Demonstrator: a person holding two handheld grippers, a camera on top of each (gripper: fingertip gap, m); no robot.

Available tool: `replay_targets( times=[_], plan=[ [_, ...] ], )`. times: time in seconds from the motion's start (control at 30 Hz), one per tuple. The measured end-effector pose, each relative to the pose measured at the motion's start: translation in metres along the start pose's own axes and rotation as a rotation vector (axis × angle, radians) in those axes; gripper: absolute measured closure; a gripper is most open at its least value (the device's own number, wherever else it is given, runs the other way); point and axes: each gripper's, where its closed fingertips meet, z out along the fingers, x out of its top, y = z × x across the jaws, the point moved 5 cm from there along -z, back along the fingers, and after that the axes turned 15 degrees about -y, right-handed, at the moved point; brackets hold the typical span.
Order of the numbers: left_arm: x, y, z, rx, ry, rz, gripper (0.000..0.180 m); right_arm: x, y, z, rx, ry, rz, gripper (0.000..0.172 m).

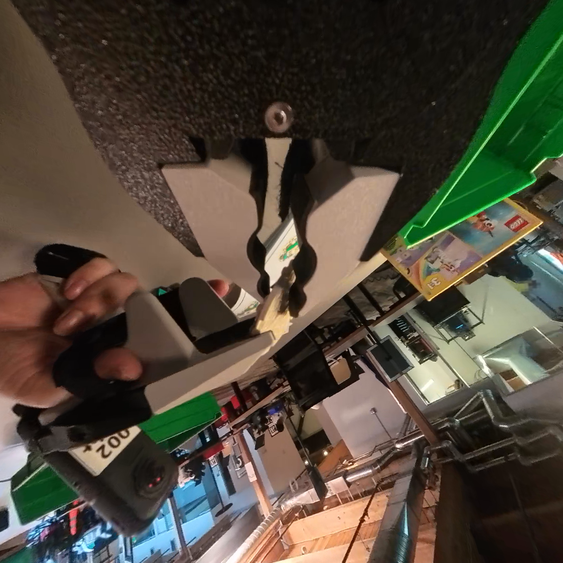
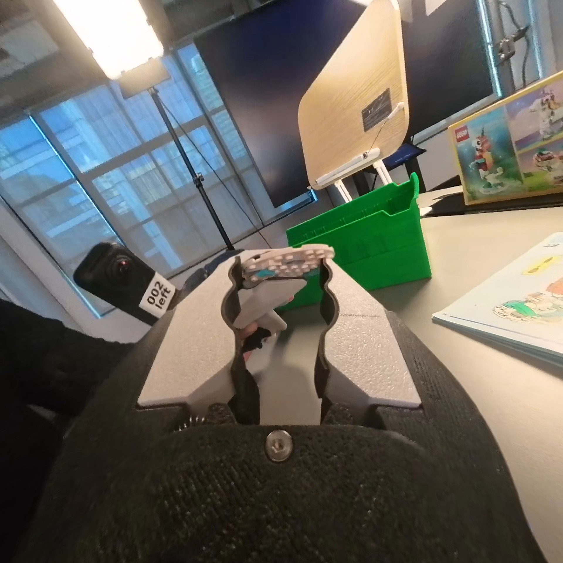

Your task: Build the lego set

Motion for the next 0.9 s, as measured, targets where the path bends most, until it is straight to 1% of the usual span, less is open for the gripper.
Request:
replay_targets(
  times=[0.17, 0.33, 0.4, 0.43, 0.47, 0.5, 0.57, 0.63, 0.7, 0.8, 0.9],
  plan=[
    [-0.003, 0.002, 0.001, -0.059, -0.014, -0.023, 0.171, -0.002, 0.003, -0.002, 0.001, -0.054, -0.031, 0.122],
    [-0.005, 0.002, 0.004, -0.072, -0.022, -0.043, 0.171, -0.004, 0.006, -0.003, 0.002, -0.058, -0.026, 0.121],
    [-0.006, 0.001, 0.004, -0.056, -0.022, -0.041, 0.172, -0.004, 0.006, -0.002, 0.004, -0.055, -0.026, 0.121],
    [-0.004, -0.003, 0.002, -0.057, -0.005, -0.085, 0.175, -0.004, 0.005, -0.002, 0.009, -0.053, -0.042, 0.121],
    [-0.005, -0.006, 0.002, -0.086, 0.004, -0.160, 0.175, -0.003, 0.004, -0.003, 0.010, -0.040, -0.054, 0.120],
    [-0.005, -0.009, 0.001, -0.088, 0.007, -0.199, 0.175, -0.002, 0.004, -0.003, 0.016, -0.026, -0.047, 0.112],
    [-0.005, -0.010, 0.000, -0.051, 0.016, -0.165, 0.176, -0.001, 0.006, -0.001, 0.020, -0.016, -0.002, 0.103],
    [-0.002, -0.007, -0.001, -0.035, 0.029, -0.135, 0.175, -0.004, 0.009, 0.003, 0.011, -0.034, 0.032, 0.089],
    [0.001, -0.003, -0.001, -0.014, 0.035, -0.091, 0.175, -0.007, 0.009, 0.007, 0.018, -0.035, 0.067, 0.084],
    [0.001, 0.001, 0.000, -0.023, 0.038, -0.067, 0.175, -0.006, 0.005, 0.010, 0.070, -0.014, 0.107, 0.087],
    [0.001, 0.005, 0.001, -0.035, 0.036, -0.048, 0.175, -0.007, 0.003, 0.011, 0.076, -0.014, 0.100, 0.094]
  ],
)
